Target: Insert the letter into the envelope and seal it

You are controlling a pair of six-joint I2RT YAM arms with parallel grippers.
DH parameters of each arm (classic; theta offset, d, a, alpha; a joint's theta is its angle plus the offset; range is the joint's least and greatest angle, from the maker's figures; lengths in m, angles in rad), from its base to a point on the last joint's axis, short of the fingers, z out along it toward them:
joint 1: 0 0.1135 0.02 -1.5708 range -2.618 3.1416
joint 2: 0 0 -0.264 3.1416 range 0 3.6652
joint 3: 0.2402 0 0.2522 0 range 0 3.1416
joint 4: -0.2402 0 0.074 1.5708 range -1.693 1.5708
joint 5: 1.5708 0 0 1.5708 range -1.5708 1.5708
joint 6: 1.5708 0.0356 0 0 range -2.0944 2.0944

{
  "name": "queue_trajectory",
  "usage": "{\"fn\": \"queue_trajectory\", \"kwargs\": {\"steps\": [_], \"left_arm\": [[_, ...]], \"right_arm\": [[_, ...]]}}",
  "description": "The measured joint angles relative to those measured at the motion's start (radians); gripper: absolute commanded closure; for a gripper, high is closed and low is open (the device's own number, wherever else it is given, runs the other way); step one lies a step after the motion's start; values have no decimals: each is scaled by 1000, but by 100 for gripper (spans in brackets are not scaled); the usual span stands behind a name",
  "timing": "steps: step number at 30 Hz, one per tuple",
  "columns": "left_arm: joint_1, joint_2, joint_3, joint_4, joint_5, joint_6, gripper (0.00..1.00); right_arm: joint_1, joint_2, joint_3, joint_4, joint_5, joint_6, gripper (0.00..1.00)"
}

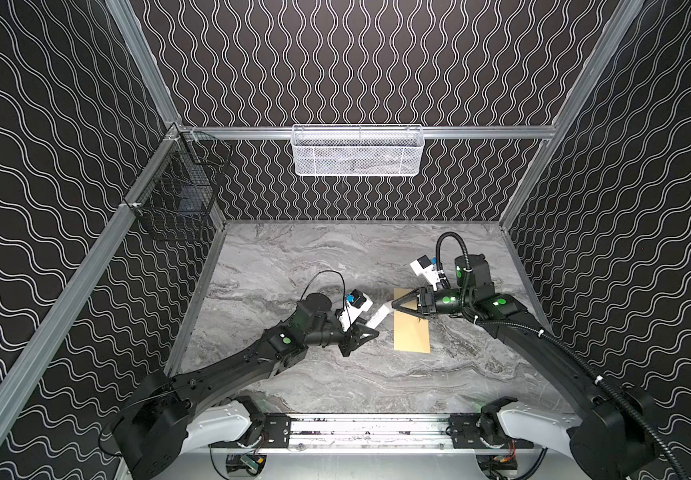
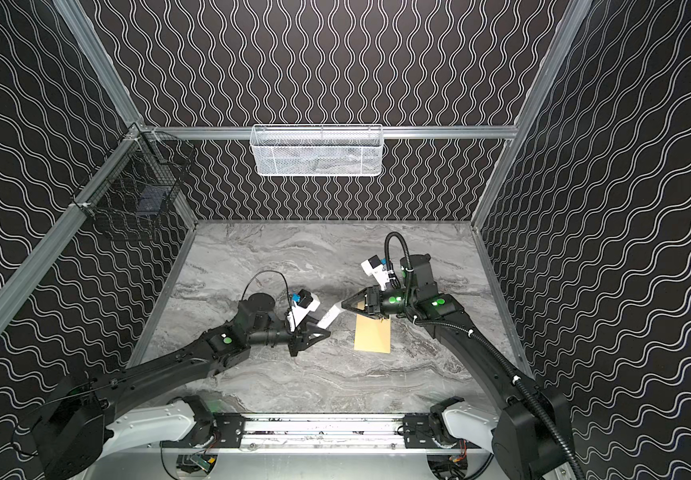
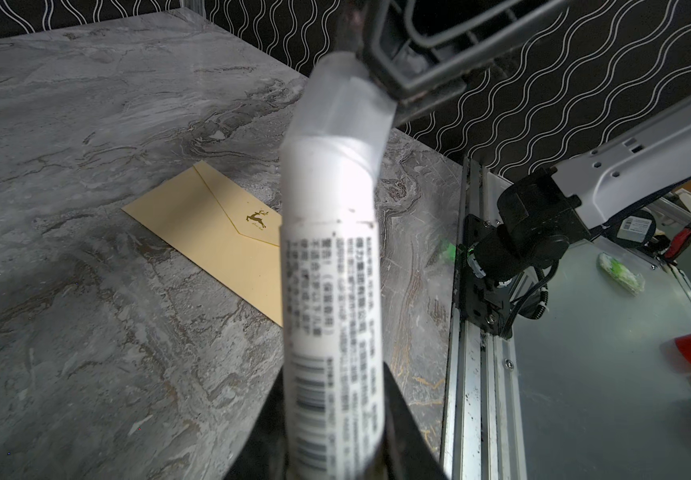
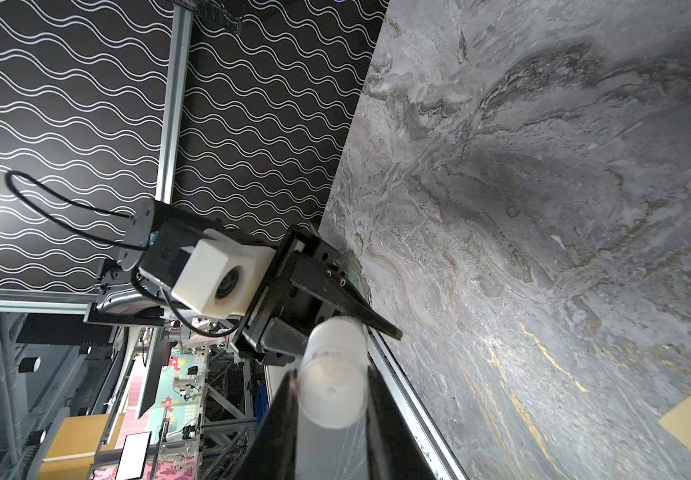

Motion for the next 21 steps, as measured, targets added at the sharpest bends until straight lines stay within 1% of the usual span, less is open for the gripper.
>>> {"fn": "queue_trajectory", "kwargs": {"steps": [4,8,13,16,17,18,19,20,21], "left_arm": [[-6,-9,22,-60,-7,45,100],[-39,-9,73,-140,-41,121,100],[-53,9,119,-222,-87,193,100],[-56,26,146,-270,-95,223,100],[-57,34,154,-282,-97,229,100],[-57,38,156,-286,-98,232,100],[-57,40,157,-289,-99,234,100],[-57,42,156,-282,-99,234,100],[-57,45,158,-244,-96,234,100]], "right_arm": [[0,0,8,-39,-10,-40,77],[3,4,11,-87,-32,-67,77],[3,2,6,-99,-33,-92,77],[3,-4,-7,-97,-32,-93,76],[3,-6,-15,-92,-31,-92,74],[3,-8,-20,-88,-28,-92,69],[3,-10,-23,-89,-23,-92,59],[2,-15,-23,-91,-13,-89,45],[-6,-24,-24,-99,-2,-87,34]]}}
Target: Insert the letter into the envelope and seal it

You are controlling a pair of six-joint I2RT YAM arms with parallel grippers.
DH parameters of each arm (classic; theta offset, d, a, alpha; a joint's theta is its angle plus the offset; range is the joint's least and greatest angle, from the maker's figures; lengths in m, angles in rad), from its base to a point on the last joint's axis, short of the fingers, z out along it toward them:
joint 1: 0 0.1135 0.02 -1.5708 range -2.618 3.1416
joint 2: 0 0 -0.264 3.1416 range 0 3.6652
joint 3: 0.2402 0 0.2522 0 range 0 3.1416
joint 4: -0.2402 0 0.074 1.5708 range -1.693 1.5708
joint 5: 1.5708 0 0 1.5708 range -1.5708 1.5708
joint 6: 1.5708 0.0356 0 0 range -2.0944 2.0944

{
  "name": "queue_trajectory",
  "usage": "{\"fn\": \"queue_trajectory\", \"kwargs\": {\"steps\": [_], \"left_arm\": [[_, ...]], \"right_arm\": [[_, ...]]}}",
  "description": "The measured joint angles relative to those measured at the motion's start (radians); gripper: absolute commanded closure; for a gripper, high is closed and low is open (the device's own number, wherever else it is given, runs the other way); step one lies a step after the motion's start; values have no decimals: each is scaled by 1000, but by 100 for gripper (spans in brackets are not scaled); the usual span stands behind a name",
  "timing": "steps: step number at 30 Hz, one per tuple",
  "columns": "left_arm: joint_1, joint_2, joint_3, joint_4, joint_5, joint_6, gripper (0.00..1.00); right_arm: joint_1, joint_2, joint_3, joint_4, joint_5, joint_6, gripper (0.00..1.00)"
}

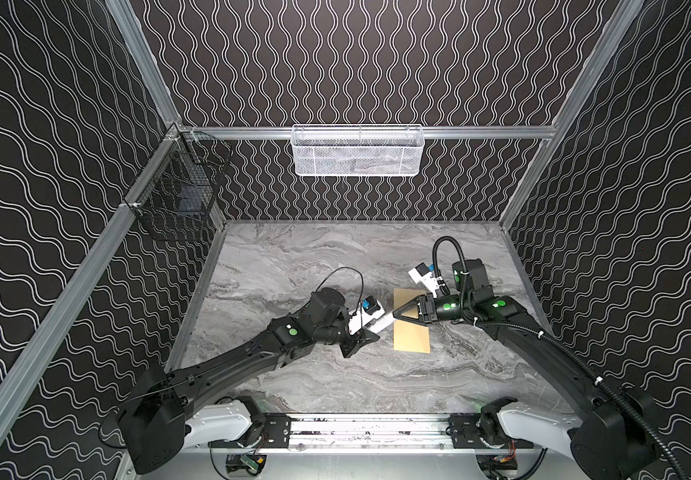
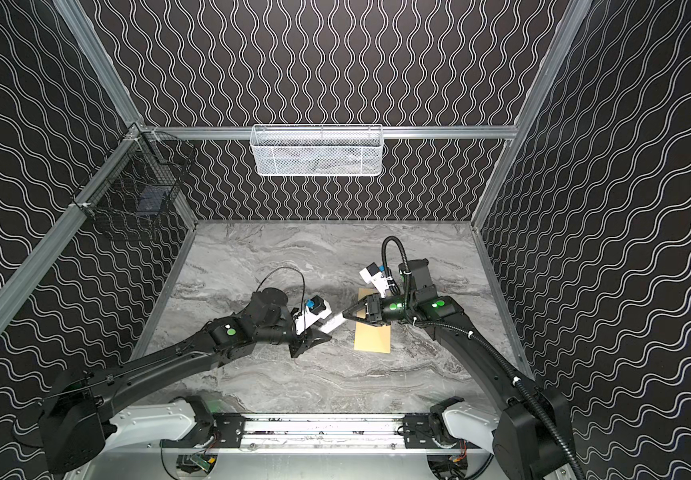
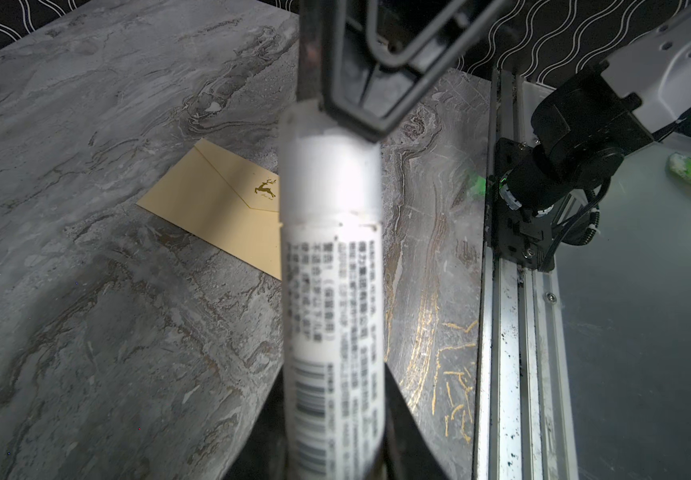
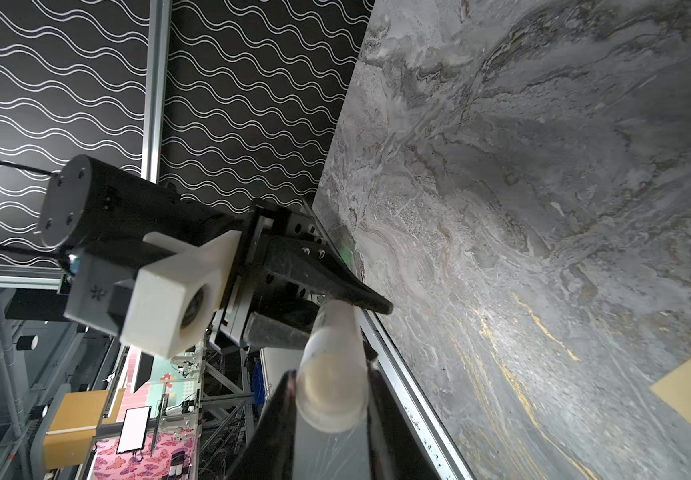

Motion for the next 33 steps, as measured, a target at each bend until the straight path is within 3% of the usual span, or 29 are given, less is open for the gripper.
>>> {"fn": "queue_trajectory", "kwargs": {"steps": [4,7,14,19,25,33], "left_arm": [[6,16,-7,84,-3,-16,100],[8,22,-67,105,-39,-56,100],[7,60,-116,51,-272,-291,100],[-10,173,-42,-119,-510,-581,100],[-93,327,56,-245,-621,-796,100],[-143,464,145,-282,-657,-903,100]], "right_arm": [[-146,-55,10,-21,25,33,11],[-249,-93,51,-51,76,48,2],[-286,-99,118,-160,362,43,1],[-285,-19,74,-230,554,45,1],[-267,62,-23,-211,638,59,1],[-237,215,-78,-100,624,48,4]]}}
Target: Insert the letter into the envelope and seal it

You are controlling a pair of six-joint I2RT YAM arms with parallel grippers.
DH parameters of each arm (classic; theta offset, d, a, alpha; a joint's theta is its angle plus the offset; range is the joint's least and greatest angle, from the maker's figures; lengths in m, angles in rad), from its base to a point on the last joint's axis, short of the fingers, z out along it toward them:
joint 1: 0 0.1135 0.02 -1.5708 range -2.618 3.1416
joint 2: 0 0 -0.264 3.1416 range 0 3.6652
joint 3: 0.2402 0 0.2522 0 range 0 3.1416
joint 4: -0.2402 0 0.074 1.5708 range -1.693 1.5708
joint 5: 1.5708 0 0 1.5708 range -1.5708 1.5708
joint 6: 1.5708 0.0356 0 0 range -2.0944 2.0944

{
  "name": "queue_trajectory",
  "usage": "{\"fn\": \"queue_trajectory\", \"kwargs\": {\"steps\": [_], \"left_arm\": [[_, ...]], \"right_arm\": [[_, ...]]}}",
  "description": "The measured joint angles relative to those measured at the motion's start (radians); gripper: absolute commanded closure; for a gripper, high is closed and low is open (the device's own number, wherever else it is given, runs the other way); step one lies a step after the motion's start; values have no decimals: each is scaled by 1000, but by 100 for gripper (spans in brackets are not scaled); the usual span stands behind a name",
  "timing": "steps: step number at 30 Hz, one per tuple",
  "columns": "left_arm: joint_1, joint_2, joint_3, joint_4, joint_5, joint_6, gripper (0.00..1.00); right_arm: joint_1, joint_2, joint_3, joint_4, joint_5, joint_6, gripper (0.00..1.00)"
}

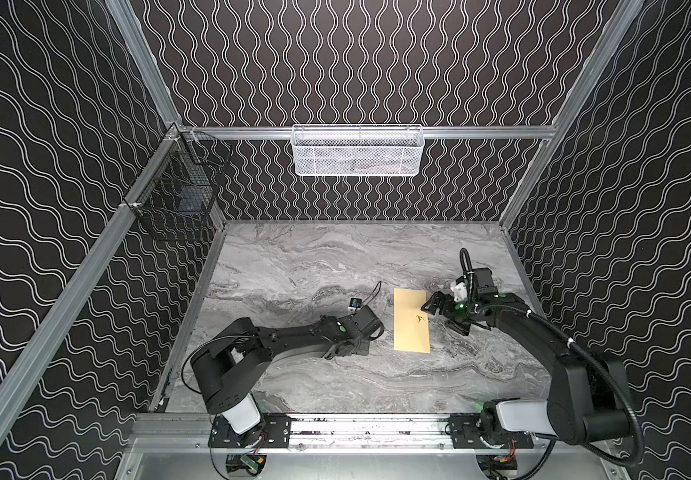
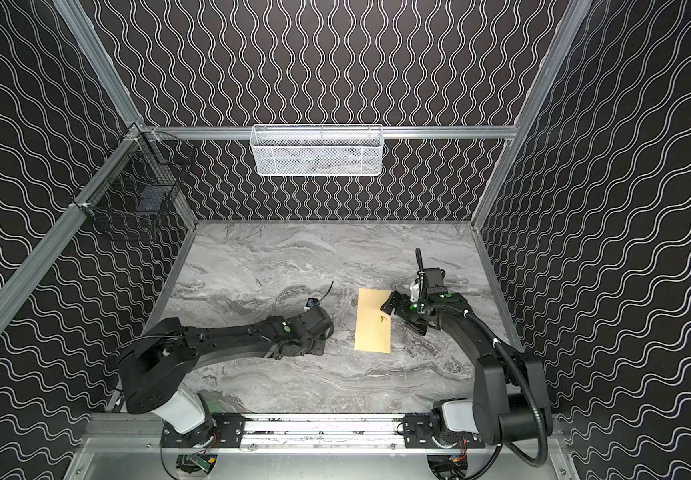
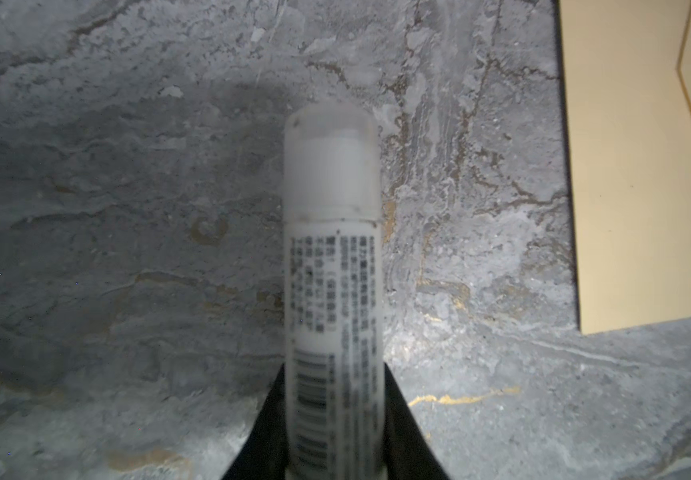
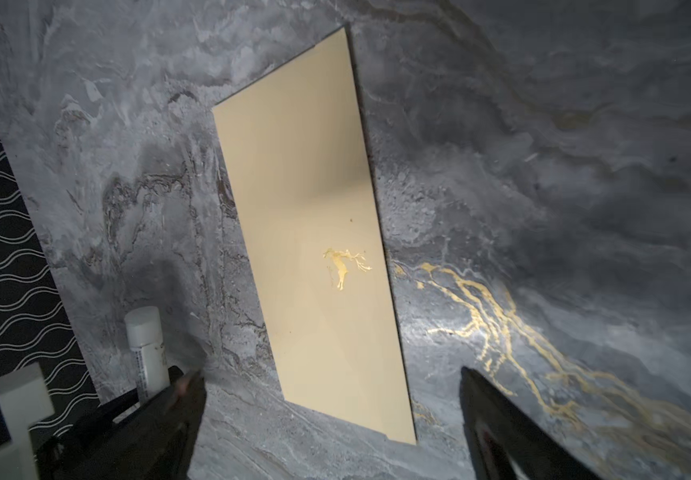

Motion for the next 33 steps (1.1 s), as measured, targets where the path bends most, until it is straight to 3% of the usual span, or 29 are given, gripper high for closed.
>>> {"fn": "queue_trajectory", "kwargs": {"steps": [3,8,11,16,20,31,33], "left_arm": [[-16,33,18,0,3,-6,96],[-25,71,26,5,6,-25,66],[-26,83,29,33,2,-33,59],[-24,94,37,58,2,-51,56],[-14,105,47,69,5,-54,61],[6,105,53,83,36,-53,58],[6,101,52,78,40,-53,62]], "right_arm": [[1,30,-15,32,-17,-2,5],[1,65,-35,64,-35,-7,5],[2,82,-35,74,-40,-17,5],[2,88,-35,80,-48,-30,6],[2,96,-35,81,-51,-35,7],[2,101,-35,80,-55,-43,5],[2,101,-35,80,-56,-43,5]]}}
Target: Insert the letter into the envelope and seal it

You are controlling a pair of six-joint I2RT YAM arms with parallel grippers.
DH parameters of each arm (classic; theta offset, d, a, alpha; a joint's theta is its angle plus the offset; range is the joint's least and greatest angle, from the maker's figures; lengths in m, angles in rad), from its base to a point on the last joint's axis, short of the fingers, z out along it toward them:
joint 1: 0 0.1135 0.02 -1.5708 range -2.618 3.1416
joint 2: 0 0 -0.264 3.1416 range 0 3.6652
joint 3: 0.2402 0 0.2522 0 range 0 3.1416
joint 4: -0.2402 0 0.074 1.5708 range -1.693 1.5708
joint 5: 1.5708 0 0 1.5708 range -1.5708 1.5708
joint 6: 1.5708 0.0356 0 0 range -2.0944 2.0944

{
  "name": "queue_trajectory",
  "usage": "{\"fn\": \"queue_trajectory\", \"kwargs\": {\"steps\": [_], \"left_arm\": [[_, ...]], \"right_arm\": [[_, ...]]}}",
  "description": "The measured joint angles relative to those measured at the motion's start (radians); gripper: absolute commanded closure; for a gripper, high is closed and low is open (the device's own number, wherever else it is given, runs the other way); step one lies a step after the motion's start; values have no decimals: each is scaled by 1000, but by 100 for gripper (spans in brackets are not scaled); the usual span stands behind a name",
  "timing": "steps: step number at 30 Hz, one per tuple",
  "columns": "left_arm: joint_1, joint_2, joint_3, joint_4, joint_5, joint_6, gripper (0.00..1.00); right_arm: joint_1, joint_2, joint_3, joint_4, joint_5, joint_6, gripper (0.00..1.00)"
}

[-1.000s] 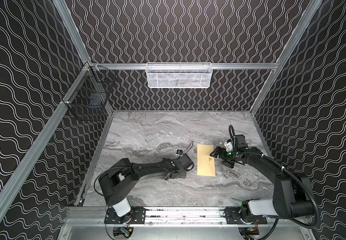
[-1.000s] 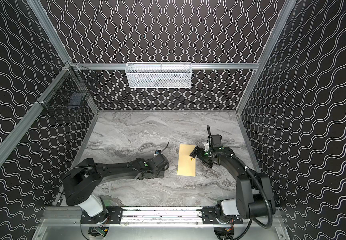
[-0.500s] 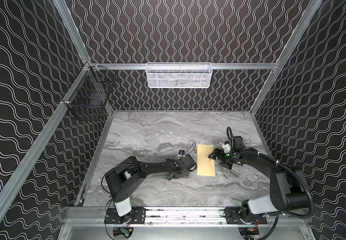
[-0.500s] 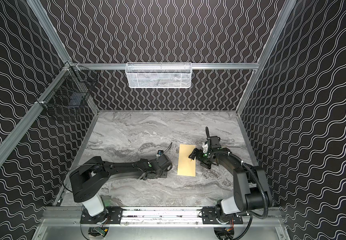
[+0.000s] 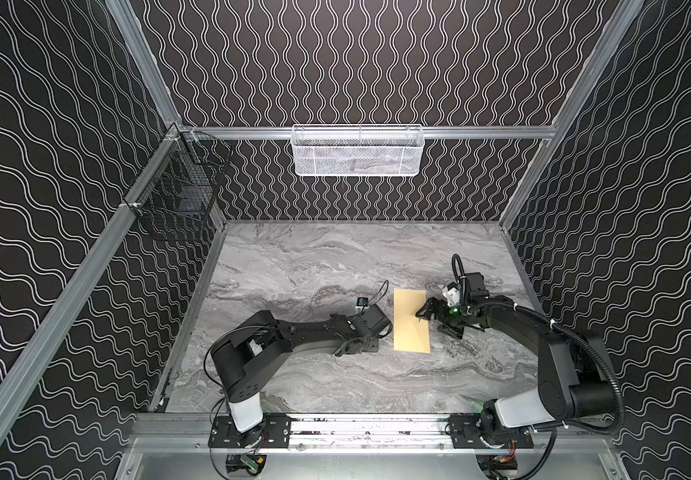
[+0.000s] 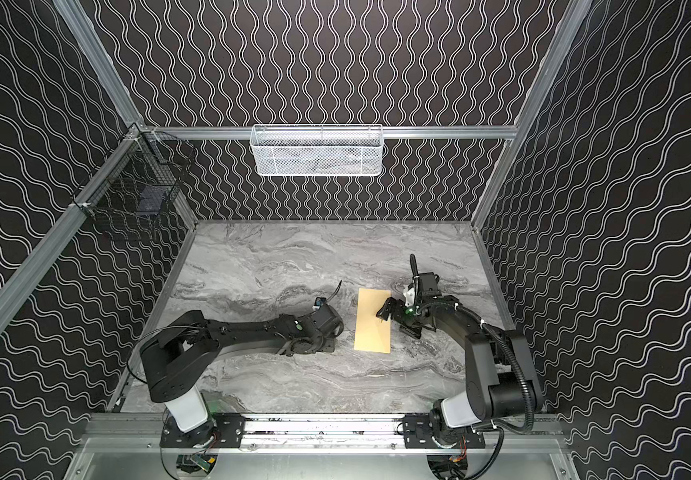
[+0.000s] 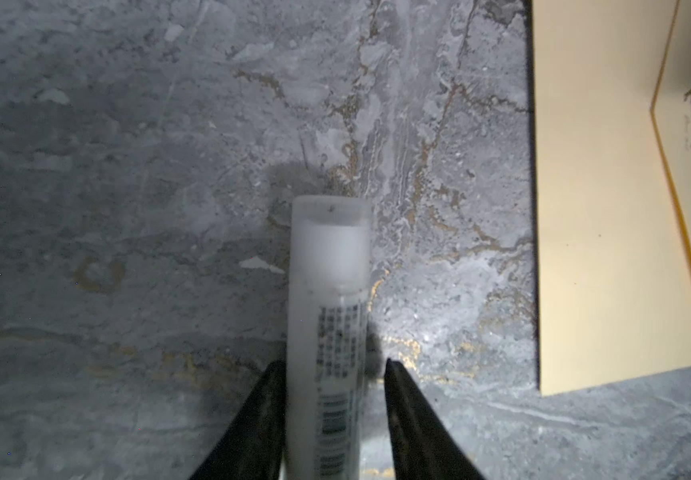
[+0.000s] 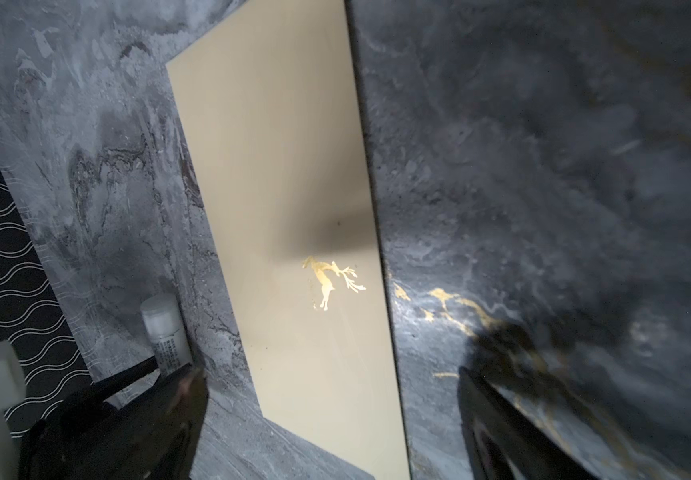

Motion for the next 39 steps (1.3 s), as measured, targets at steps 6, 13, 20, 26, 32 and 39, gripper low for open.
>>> {"fn": "queue_trajectory", "kwargs": {"steps": [6,13,20,26,32,39], "left_arm": [[16,-8,-13,10,5,0,81],[29,-14,-19,16,18,0,82],[43,-16,-16,7,19,0,82],[55,-32,-35,9,26,-8,80],[58,-33,-40,21,29,-31,67],[62,-53,-45,23,36,-50,56]], "right_arm": [[0,-5,0,-1,-6,0,5],[0,-16,0,-1,-10,-8,5],[0,-12,-7,-2,-19,-10,4],[0,-12,-7,-2,-24,-11,2],[0,-12,-7,-2,-24,-18,1],[0,-12,-11,-2,-32,-20,1]]}}
